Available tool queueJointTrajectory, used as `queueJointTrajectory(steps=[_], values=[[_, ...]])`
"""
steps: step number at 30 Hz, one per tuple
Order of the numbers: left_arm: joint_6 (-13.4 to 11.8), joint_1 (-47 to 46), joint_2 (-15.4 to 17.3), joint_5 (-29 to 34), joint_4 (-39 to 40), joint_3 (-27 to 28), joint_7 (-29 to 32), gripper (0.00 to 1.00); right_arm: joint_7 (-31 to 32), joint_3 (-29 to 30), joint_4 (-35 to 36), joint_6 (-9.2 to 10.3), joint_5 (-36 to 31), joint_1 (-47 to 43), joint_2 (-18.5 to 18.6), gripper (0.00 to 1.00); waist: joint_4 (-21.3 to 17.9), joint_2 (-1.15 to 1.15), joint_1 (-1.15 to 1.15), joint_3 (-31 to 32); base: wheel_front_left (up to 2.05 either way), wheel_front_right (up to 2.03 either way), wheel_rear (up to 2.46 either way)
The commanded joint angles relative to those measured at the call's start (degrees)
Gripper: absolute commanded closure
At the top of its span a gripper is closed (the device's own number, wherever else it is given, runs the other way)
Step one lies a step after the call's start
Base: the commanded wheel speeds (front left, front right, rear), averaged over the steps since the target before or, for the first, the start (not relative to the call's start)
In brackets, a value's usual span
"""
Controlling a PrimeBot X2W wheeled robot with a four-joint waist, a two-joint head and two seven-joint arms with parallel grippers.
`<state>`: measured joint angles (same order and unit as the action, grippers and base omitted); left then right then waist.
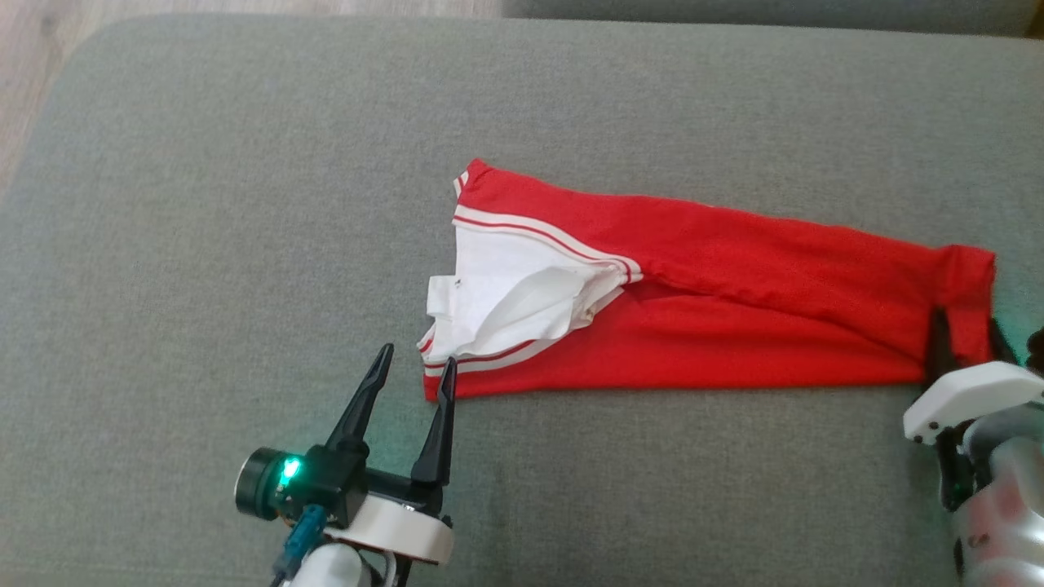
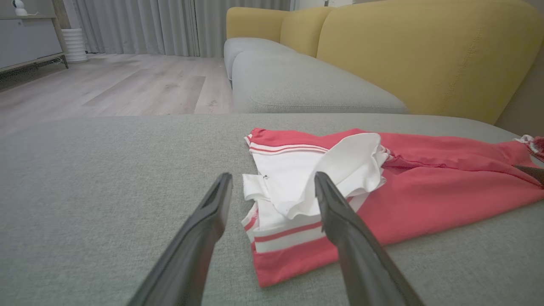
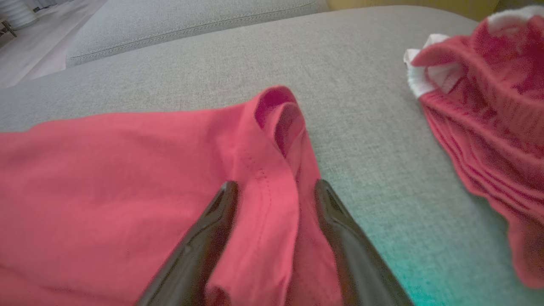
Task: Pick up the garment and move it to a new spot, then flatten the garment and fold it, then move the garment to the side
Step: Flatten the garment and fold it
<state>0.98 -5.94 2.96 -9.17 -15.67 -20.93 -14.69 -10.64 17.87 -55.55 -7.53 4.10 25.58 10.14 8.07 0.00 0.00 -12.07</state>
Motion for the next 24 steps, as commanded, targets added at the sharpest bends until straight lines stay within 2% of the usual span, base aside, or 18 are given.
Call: queueJointTrajectory(steps=[1, 8, 13, 15, 16, 19, 24], values=[[-0.2, -1.2, -0.1, -0.4, 1.5, 1.1, -0.3, 0.0, 1.8, -1.6, -2.2, 0.04, 1.1, -2.1, -0.7, 1.0, -0.6, 0.0, 0.0, 0.8, 0.0, 0.0, 0.0], [0.0, -1.0, -0.1, -0.2, 1.2, 1.3, -0.3, 0.0, -1.9, -1.2, -1.5, 0.04, 2.3, -1.7, 2.0, 1.0, -1.5, 0.0, 0.0, 2.0, 0.0, 0.0, 0.0], [0.1, -0.4, -0.1, -0.6, 1.0, 1.4, -0.3, 0.0, -4.0, -3.3, 4.5, 0.04, 3.9, 0.3, 1.5, 1.0, -1.1, 0.0, 0.0, 3.1, 0.0, 0.0, 0.0], [0.1, 0.1, -0.1, -1.0, 0.9, 1.4, -0.3, 0.0, -4.3, -6.5, 8.9, 0.04, 5.5, 0.6, 0.5, 1.0, -0.6, 0.0, 0.0, 3.6, 0.0, 0.0, 0.0], [0.2, 0.7, -0.1, -1.2, 0.8, 1.4, -0.3, 0.0, -4.3, -10.7, 15.0, 0.04, 7.8, 0.5, -0.8, 1.0, 0.1, 0.0, 0.0, 4.1, 0.0, 0.0, 0.0], [0.1, 1.4, -0.1, -1.6, 0.7, 1.4, -0.3, 0.0, -4.3, -17.9, 23.2, 0.04, 11.2, -0.9, -2.3, 1.0, 1.5, 0.0, 0.0, 4.8, 0.0, 0.0, 0.0], [0.5, 1.8, -0.1, -2.0, 0.5, 0.4, -0.3, 0.0, -4.1, -29.8, 30.1, 0.04, 15.4, -2.4, -3.3, 1.0, 5.7, 0.0, 0.0, 5.4, 0.0, 0.0, 0.0]])
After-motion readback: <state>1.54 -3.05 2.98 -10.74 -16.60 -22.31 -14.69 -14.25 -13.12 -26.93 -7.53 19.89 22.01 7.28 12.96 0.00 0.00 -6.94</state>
